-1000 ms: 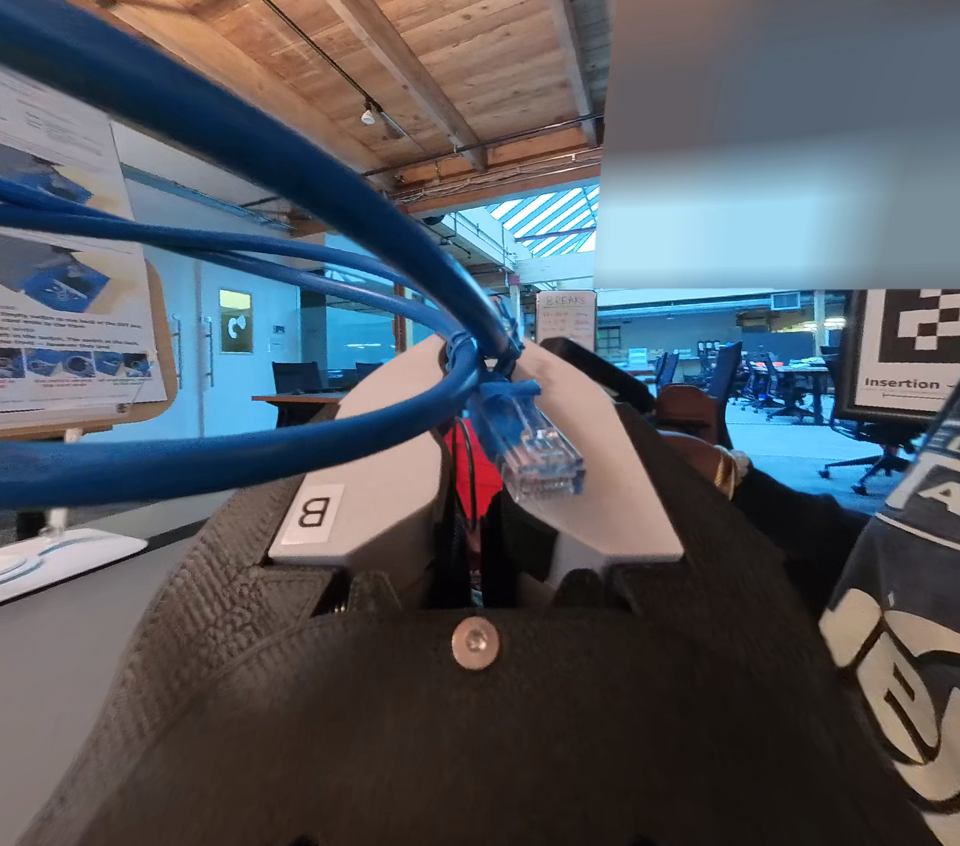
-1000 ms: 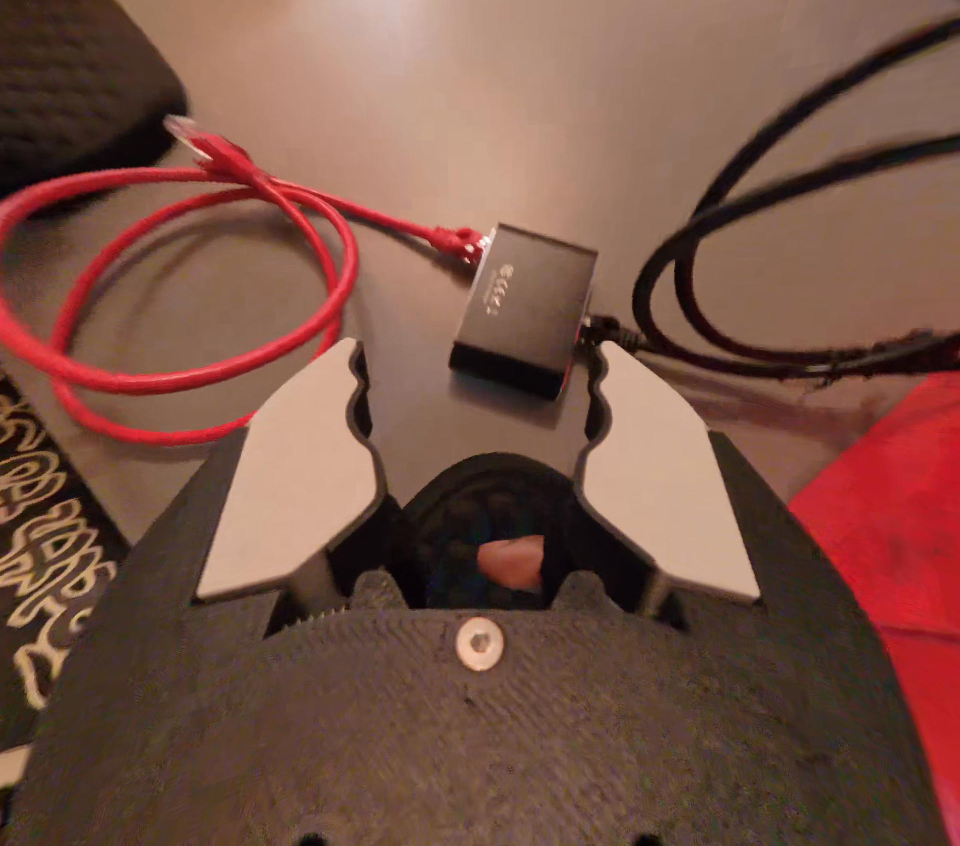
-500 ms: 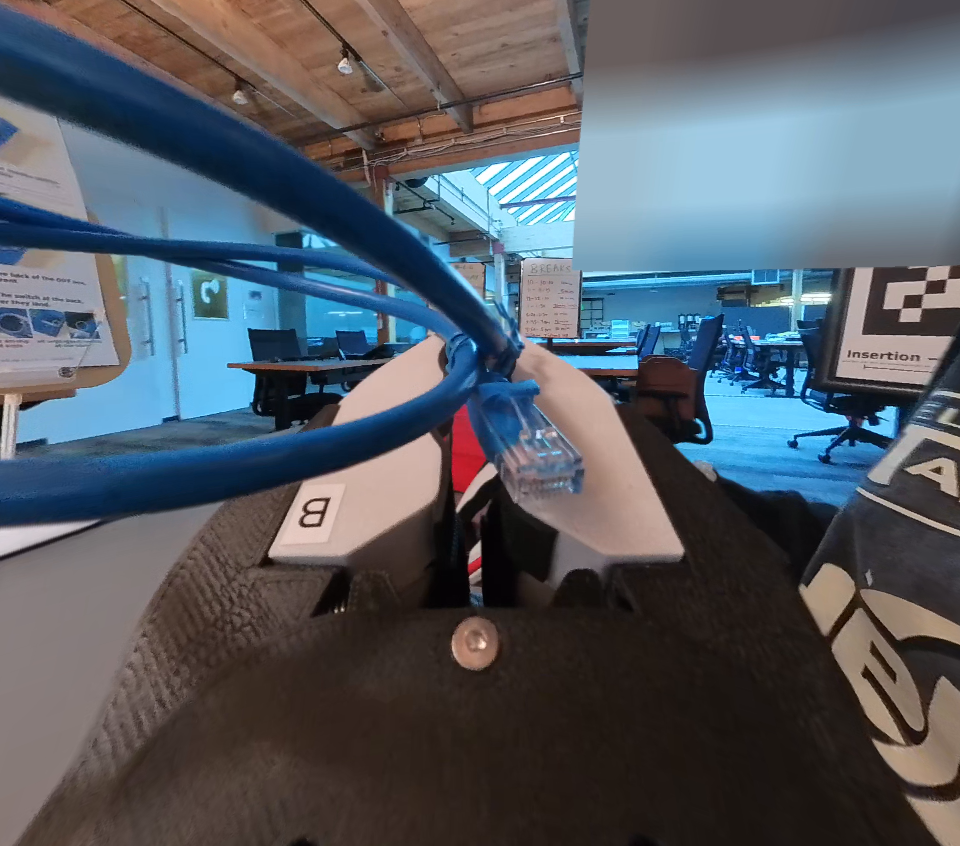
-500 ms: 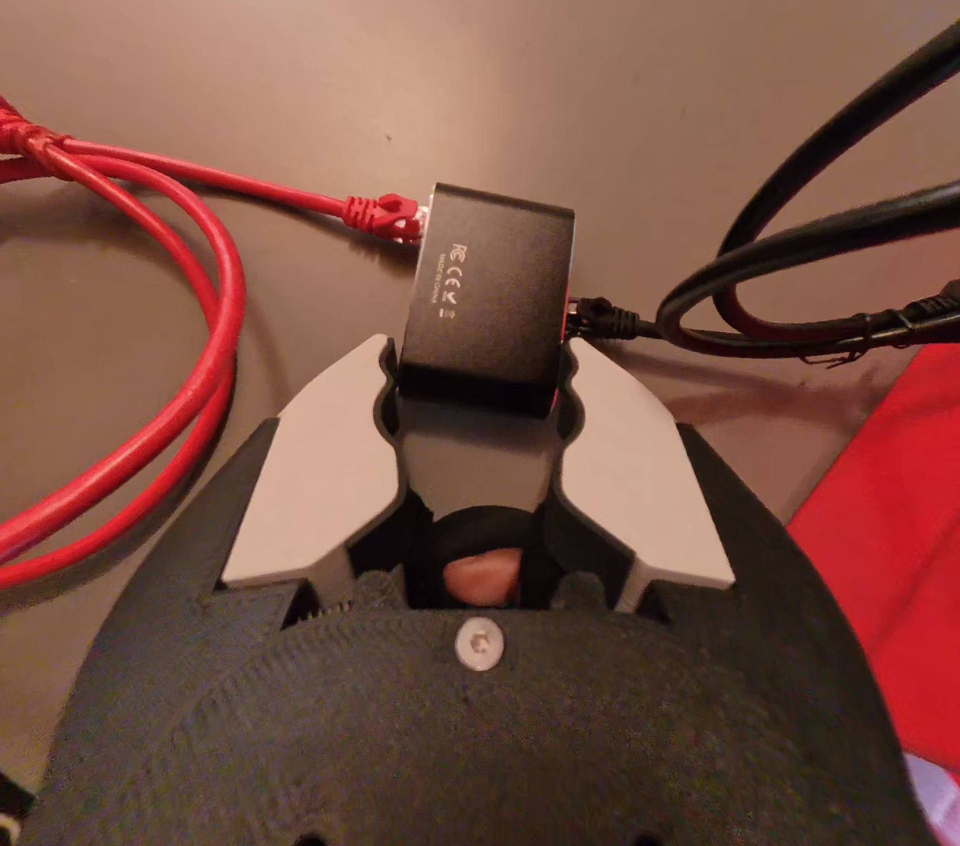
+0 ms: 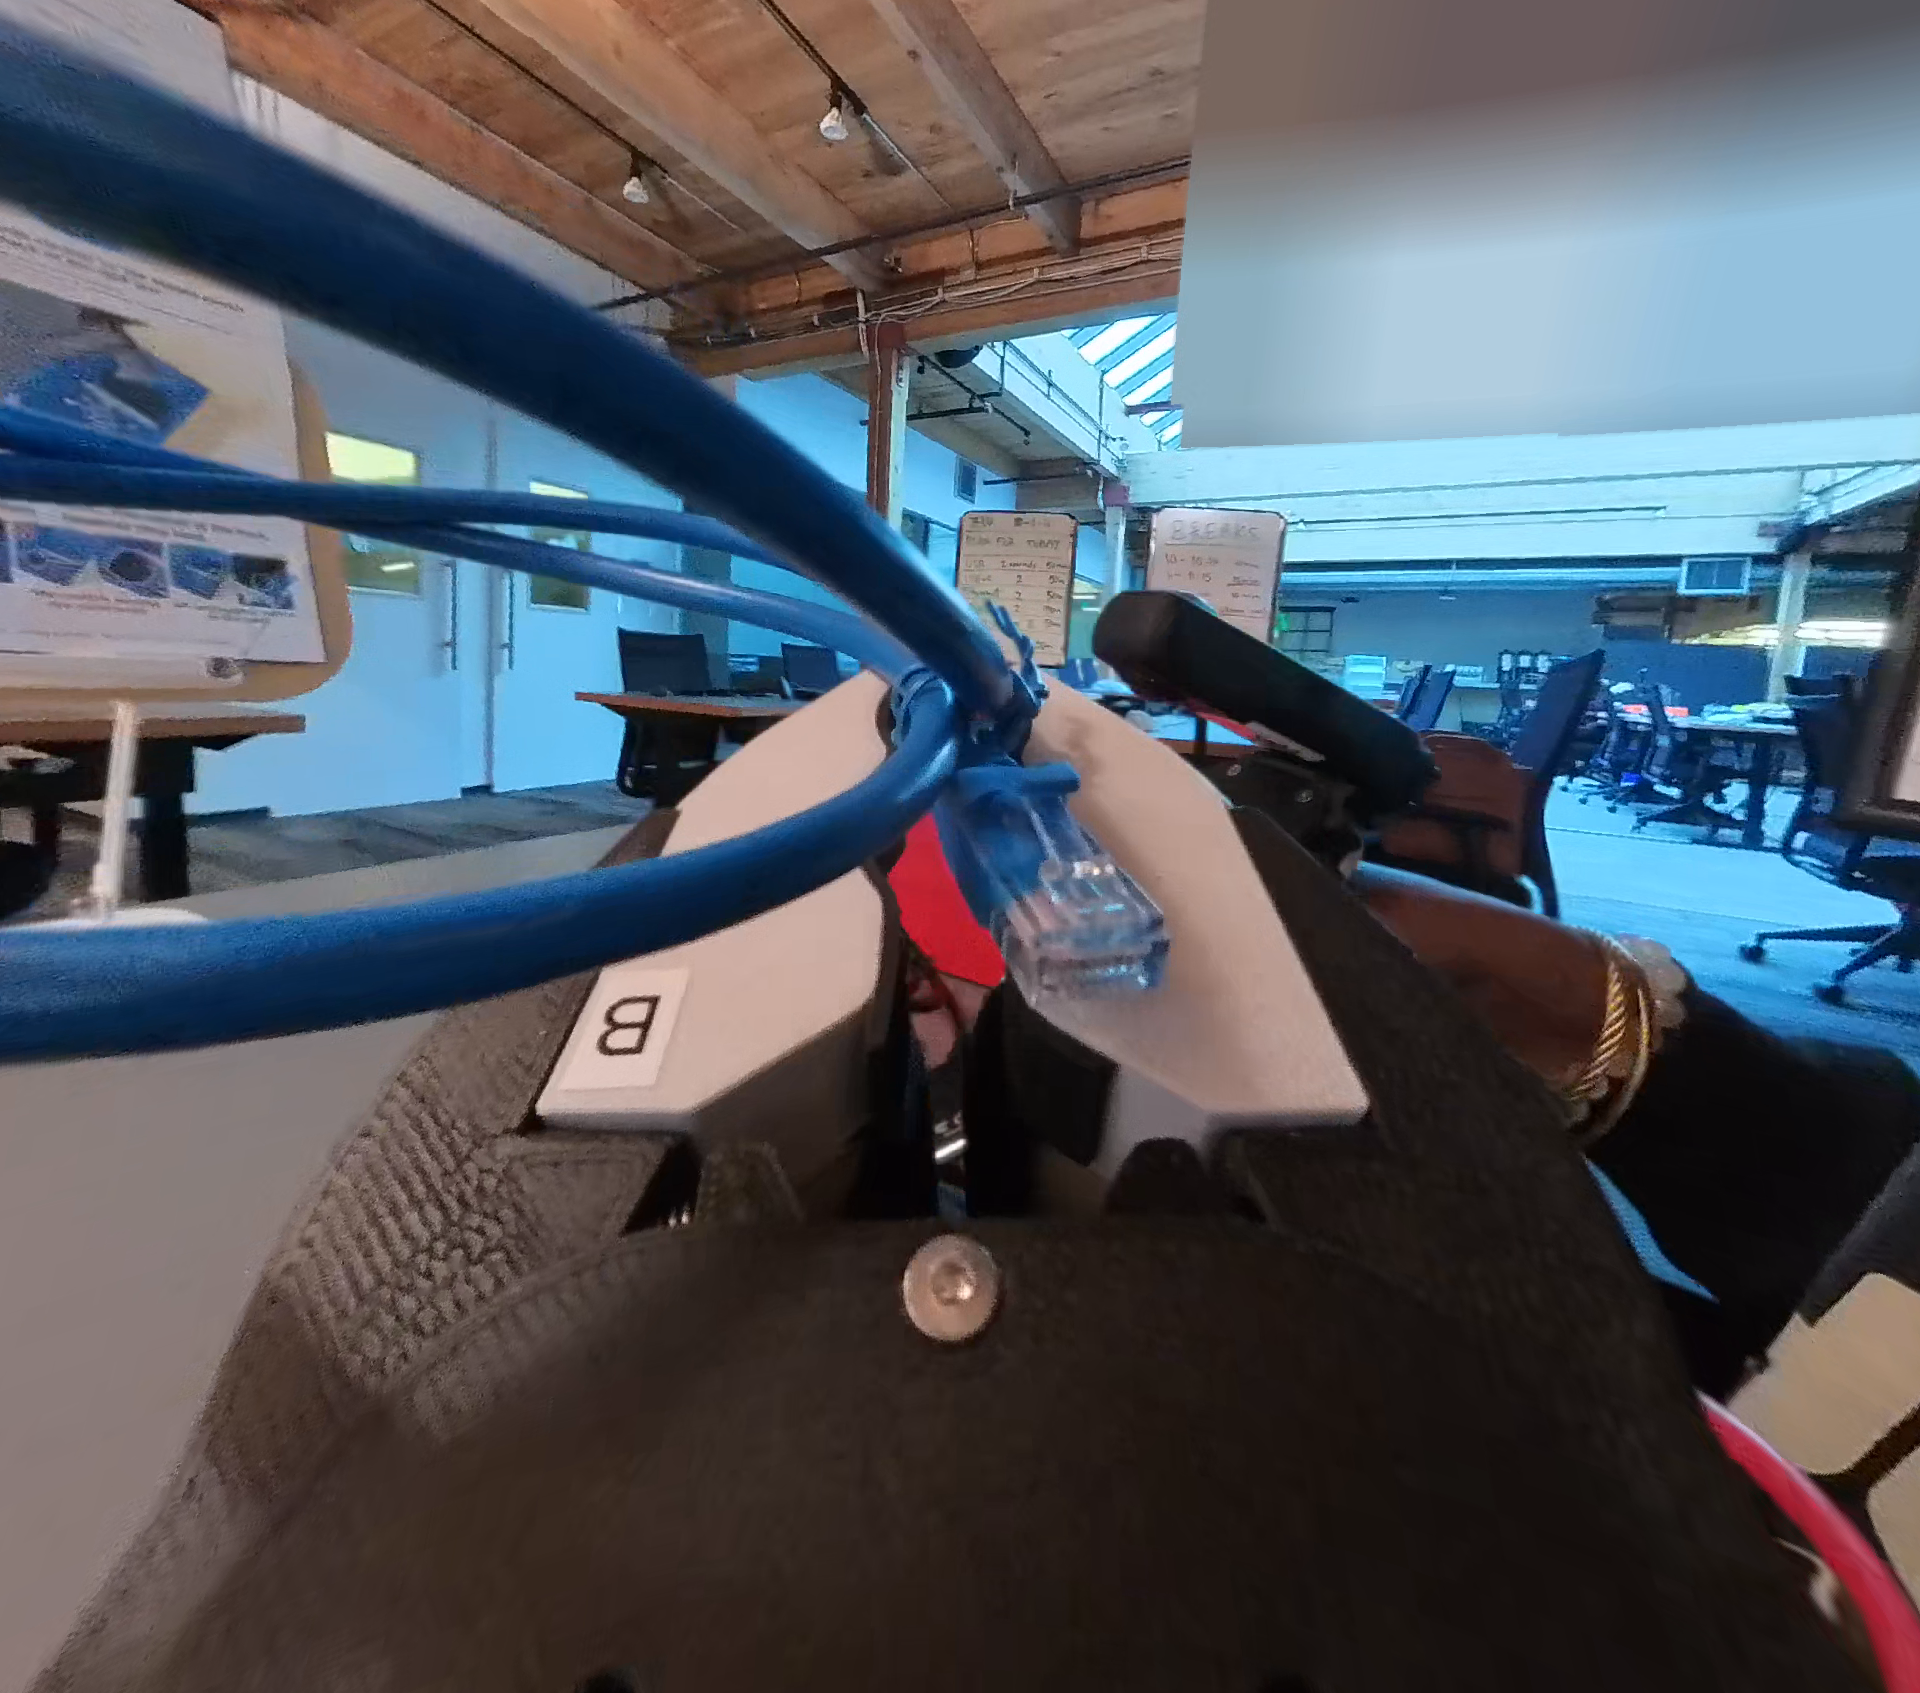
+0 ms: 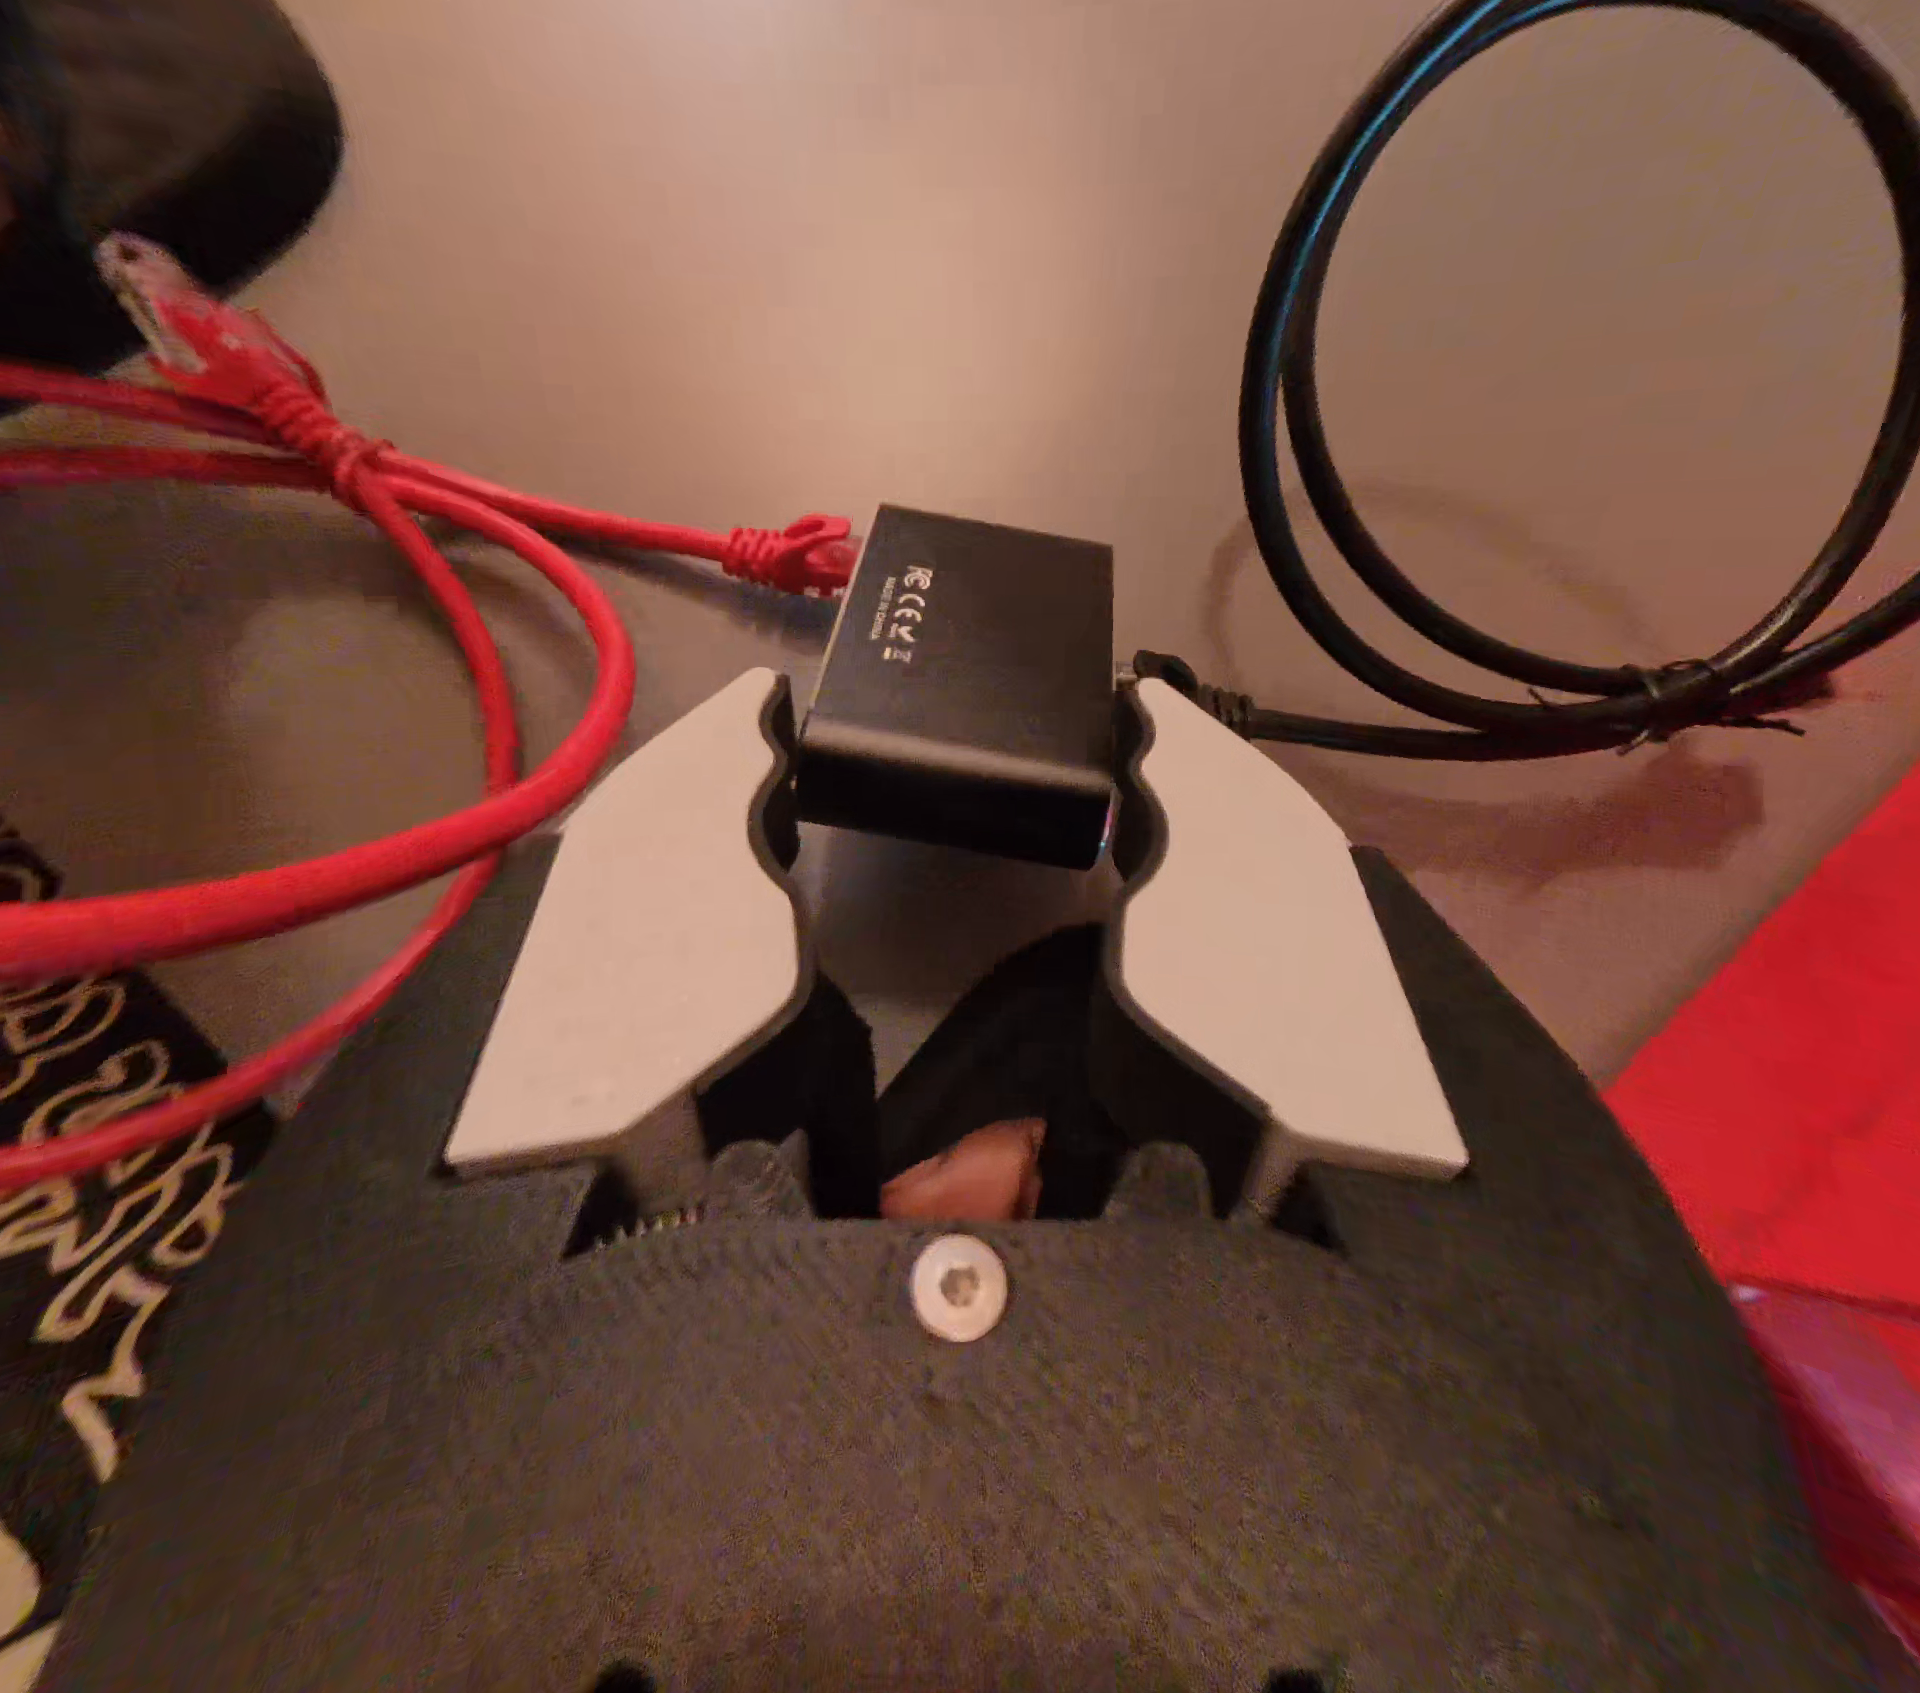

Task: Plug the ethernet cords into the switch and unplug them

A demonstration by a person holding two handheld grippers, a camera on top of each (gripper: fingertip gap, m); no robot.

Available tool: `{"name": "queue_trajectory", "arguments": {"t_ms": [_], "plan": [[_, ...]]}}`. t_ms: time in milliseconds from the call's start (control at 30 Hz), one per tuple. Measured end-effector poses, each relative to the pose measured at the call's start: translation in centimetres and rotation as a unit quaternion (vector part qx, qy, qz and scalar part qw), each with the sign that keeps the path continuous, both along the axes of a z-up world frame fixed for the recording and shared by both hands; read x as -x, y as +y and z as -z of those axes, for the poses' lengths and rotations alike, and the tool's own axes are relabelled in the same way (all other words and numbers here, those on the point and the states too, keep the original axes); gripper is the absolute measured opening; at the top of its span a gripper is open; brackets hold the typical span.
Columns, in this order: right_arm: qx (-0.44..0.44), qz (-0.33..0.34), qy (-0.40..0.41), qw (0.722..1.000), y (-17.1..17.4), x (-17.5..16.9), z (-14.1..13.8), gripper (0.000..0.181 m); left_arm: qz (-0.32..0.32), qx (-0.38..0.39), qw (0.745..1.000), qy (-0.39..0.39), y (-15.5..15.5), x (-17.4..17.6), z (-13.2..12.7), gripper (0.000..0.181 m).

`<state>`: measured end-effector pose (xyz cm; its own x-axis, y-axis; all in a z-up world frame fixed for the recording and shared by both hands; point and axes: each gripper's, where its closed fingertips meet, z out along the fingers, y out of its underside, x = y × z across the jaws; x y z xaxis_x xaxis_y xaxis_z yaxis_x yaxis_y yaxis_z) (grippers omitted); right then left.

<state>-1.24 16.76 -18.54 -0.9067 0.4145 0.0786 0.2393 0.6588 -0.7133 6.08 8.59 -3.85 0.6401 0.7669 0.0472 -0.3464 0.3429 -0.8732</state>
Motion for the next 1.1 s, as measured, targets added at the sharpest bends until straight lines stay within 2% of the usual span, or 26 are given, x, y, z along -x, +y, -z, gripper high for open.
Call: {"name": "queue_trajectory", "arguments": {"t_ms": [133,233,400,500,567,633,700,767,833,933,1000,1100], "plan": [[-0.046,-0.034,-0.028,0.998,0.2,-1.8,0.6,0.059,0.005,0.012,1.000,-0.003,-0.1,-0.1,0.0,0.014],[-0.093,-0.055,-0.012,0.994,1.3,-2.8,0.6,0.058,0.021,0.011,1.000,0.002,-0.1,-0.5,-0.2,0.014],[-0.119,-0.004,0.036,0.992,5.3,-2.8,-2.1,0.058,0.020,0.014,1.000,0.011,0.0,-0.7,-0.4,0.014],[-0.147,0.003,0.039,0.988,6.9,-3.6,-1.1,0.058,0.028,0.009,1.000,0.008,0.2,-0.7,-0.3,0.014],[-0.170,-0.016,0.048,0.984,7.7,-3.9,0.1,0.059,0.030,0.013,0.999,0.007,0.4,-0.7,-0.2,0.014],[-0.194,-0.083,0.070,0.975,8.3,-4.6,0.7,0.067,0.031,0.018,0.999,0.008,0.5,-0.6,0.0,0.015],[-0.212,-0.198,0.120,0.949,8.6,-5.5,0.4,0.083,0.031,0.021,0.999,0.008,0.6,-0.6,0.1,0.014],[-0.244,-0.312,0.224,0.890,9.3,-5.3,-0.3,0.090,0.032,0.019,0.999,0.008,0.5,-0.5,0.1,0.014],[-0.255,-0.371,0.320,0.833,9.1,-4.3,-1.4,0.089,0.033,0.017,0.999,0.007,0.4,-0.5,0.1,0.014],[-0.228,-0.434,0.383,0.783,6.3,-4.6,-3.0,0.091,0.029,0.013,0.999,0.006,0.1,-0.3,0.0,0.014],[-0.223,-0.478,0.372,0.764,4.5,-5.2,-2.9,0.100,0.030,0.011,0.999,0.005,-0.1,-0.3,0.1,0.015],[-0.266,-0.503,0.281,0.773,3.3,-3.6,-0.7,0.112,0.038,0.007,0.999,0.001,-0.1,-0.3,0.2,0.015]]}}
